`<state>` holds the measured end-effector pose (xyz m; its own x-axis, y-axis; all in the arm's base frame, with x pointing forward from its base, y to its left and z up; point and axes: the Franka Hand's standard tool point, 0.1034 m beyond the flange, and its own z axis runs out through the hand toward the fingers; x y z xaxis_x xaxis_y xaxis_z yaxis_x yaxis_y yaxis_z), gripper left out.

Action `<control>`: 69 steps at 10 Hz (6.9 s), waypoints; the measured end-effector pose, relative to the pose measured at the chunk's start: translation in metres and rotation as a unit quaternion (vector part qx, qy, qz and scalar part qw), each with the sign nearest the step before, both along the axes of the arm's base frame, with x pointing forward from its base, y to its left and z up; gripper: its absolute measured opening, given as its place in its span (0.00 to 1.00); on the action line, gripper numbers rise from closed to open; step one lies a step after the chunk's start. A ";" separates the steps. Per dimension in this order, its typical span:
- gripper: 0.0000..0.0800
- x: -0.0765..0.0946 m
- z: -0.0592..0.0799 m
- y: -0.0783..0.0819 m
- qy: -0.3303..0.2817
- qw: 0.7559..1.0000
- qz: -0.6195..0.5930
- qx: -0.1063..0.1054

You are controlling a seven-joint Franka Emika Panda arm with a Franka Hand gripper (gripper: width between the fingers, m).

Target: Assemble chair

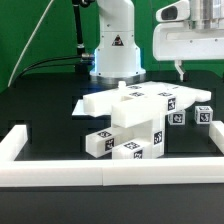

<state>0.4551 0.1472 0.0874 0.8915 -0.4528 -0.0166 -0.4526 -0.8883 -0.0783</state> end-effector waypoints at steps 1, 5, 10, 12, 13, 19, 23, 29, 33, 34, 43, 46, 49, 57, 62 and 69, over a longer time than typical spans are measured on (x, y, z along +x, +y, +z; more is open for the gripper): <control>0.81 0.000 -0.001 0.001 -0.001 1.000 0.002 0.000; 0.81 -0.008 -0.036 0.026 0.010 0.999 0.014 -0.030; 0.81 -0.015 -0.062 0.021 0.014 0.999 0.002 -0.036; 0.81 -0.017 -0.071 0.022 0.018 0.999 0.006 -0.040; 0.81 -0.017 -0.072 0.022 0.018 0.999 0.006 -0.041; 0.36 -0.016 -0.072 0.022 0.014 0.999 0.007 -0.041; 0.36 -0.016 -0.072 0.022 0.014 0.999 0.007 -0.041; 0.36 0.007 0.022 0.019 0.009 1.000 0.004 -0.004; 0.36 0.042 0.092 -0.021 -0.017 1.000 0.003 0.019; 0.36 0.039 0.089 -0.017 -0.017 1.000 0.007 0.018; 0.36 0.093 0.065 -0.101 -0.004 0.993 0.114 -0.016; 0.36 0.105 0.068 -0.109 -0.007 0.991 0.131 -0.025; 0.36 0.116 0.058 -0.118 -0.010 0.990 0.133 -0.034; 0.36 0.117 0.043 -0.125 -0.012 0.991 0.129 -0.043; 0.36 0.117 0.037 -0.127 -0.010 0.991 0.129 -0.046; 0.60 0.119 0.038 -0.127 -0.018 0.990 0.129 -0.048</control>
Offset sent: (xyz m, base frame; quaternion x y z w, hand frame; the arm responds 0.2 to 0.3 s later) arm 0.0100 0.0193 -0.0305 -0.1084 0.0590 -0.0320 0.9918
